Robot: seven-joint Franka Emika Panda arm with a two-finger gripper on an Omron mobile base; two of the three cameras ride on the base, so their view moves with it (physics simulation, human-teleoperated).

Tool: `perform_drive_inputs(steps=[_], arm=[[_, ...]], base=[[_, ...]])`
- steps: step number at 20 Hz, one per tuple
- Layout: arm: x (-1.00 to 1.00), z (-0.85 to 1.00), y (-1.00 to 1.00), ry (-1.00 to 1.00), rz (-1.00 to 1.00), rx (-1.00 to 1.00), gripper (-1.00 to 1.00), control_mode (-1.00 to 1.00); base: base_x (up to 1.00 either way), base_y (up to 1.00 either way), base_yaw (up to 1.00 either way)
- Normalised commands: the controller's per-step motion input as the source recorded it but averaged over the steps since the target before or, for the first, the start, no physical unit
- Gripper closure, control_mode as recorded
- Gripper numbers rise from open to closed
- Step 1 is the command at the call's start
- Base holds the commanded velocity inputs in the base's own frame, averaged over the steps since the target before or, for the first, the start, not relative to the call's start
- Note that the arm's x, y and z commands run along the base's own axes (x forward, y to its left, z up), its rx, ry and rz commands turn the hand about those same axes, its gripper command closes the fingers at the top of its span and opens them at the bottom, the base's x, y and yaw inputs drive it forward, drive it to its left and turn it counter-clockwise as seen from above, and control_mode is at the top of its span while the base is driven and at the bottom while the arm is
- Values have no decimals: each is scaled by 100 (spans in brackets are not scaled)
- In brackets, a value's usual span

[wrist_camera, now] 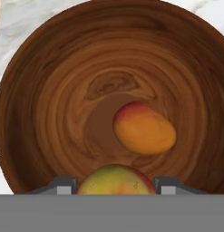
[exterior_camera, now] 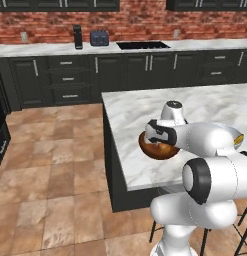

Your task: Take the fruits from the plate on the dining counter and place two fruits in each bowl.

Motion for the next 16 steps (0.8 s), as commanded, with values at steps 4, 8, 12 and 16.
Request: perform_drive_inputs(steps=[4, 8, 12, 16], arm=[[24, -6, 0, 0, 0, 0, 100, -100], [26, -14, 0, 0, 0, 0, -100, -100], [1, -1, 0, 0, 0, 0, -100, -100], [0, 0, 0, 0, 0, 0, -100, -100]], base=[[0, 0, 0], [0, 0, 0], [0, 0, 0], [0, 0, 0]])
